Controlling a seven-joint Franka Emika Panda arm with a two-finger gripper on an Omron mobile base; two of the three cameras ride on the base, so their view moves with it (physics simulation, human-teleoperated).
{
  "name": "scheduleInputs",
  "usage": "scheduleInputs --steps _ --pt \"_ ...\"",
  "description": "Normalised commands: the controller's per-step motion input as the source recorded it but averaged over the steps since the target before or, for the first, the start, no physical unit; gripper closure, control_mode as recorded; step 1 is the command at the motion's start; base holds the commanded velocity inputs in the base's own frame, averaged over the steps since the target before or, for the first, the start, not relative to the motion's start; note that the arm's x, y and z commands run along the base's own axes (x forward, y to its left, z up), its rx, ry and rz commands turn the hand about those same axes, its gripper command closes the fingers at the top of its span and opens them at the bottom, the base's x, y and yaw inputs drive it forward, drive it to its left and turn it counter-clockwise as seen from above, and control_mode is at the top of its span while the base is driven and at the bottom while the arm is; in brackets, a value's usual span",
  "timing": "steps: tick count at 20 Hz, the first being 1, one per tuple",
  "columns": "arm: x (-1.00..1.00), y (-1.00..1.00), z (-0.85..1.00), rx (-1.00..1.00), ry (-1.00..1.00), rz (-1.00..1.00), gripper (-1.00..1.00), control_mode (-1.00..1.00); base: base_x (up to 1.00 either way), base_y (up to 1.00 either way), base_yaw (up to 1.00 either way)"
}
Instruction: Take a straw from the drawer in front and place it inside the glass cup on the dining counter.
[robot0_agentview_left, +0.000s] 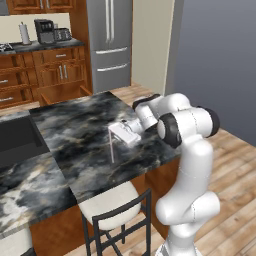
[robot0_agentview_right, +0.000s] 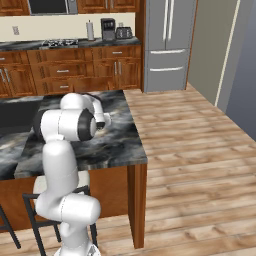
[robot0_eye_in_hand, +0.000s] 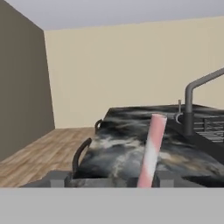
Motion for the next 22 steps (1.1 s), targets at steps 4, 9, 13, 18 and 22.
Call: scheduleInputs --steps 4,9,13,18,22 --pt "-0.36 0.00 0.05 0.00 -0.13 0.00 -1.00 -1.00 0.00 0.00 0.00" --pt "-0.33 0.00 0.10 0.00 -0.12 0.00 -1.00 -1.00 0.00 0.00 0.00" --pt "-0.36 -0.01 0.14 0.00 -0.12 0.00 -1.00 -1.00 0.00 0.00 0.00" --pt "-0.16 -0.05 0.18 -0.01 -0.11 0.00 -1.00 -1.00 0.00 0.00 0.00" --pt "0.00 -0.12 0.23 -0.03 -0.09 -0.01 -1.00 -1.00 0.00 0.00 0.00"
